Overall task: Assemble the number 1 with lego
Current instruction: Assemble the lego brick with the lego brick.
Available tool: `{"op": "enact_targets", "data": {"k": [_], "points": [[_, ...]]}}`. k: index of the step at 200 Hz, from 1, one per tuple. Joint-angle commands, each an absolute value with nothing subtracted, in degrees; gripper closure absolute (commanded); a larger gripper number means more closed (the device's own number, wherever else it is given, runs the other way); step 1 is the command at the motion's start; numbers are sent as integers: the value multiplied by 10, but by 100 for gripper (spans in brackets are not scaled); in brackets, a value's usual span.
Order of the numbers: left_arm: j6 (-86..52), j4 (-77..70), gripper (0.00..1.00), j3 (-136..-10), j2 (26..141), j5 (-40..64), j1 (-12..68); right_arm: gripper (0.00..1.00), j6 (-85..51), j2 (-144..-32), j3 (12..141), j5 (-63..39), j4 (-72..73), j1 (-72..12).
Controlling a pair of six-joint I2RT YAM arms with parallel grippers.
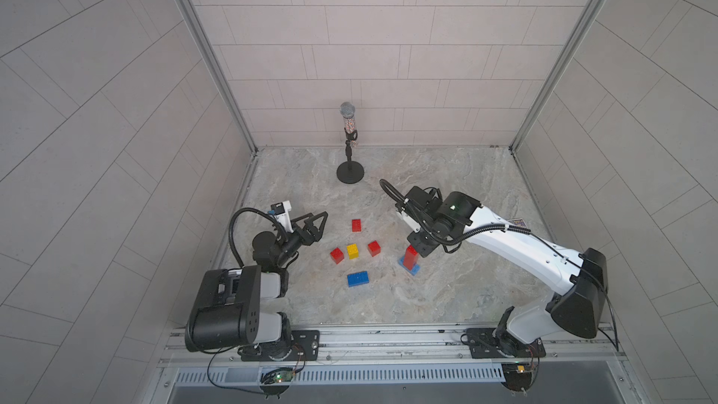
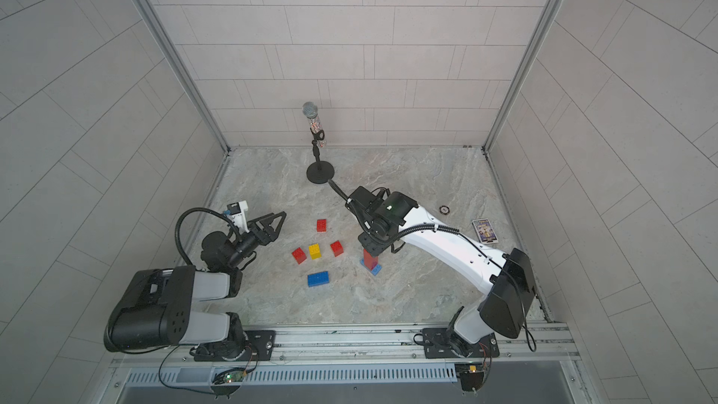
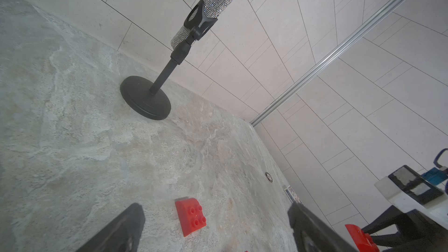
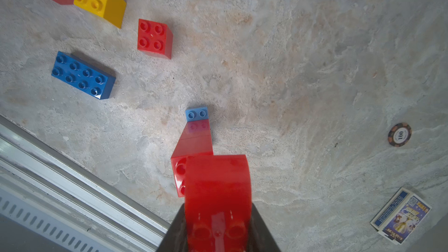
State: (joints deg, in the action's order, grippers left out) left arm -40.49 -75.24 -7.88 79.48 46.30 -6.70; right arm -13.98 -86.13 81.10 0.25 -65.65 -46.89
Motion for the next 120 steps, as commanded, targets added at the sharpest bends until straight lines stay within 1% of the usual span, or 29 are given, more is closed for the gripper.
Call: {"op": "enact_targets", "data": {"k": [1,120], "points": [[-403,-780,0,-73,785,468,-70,89,-156,-860,815,7,-685,-475],[-403,-780,0,-74,783,468,-70,89,-118,-921,855,1,-706,-490]]}}
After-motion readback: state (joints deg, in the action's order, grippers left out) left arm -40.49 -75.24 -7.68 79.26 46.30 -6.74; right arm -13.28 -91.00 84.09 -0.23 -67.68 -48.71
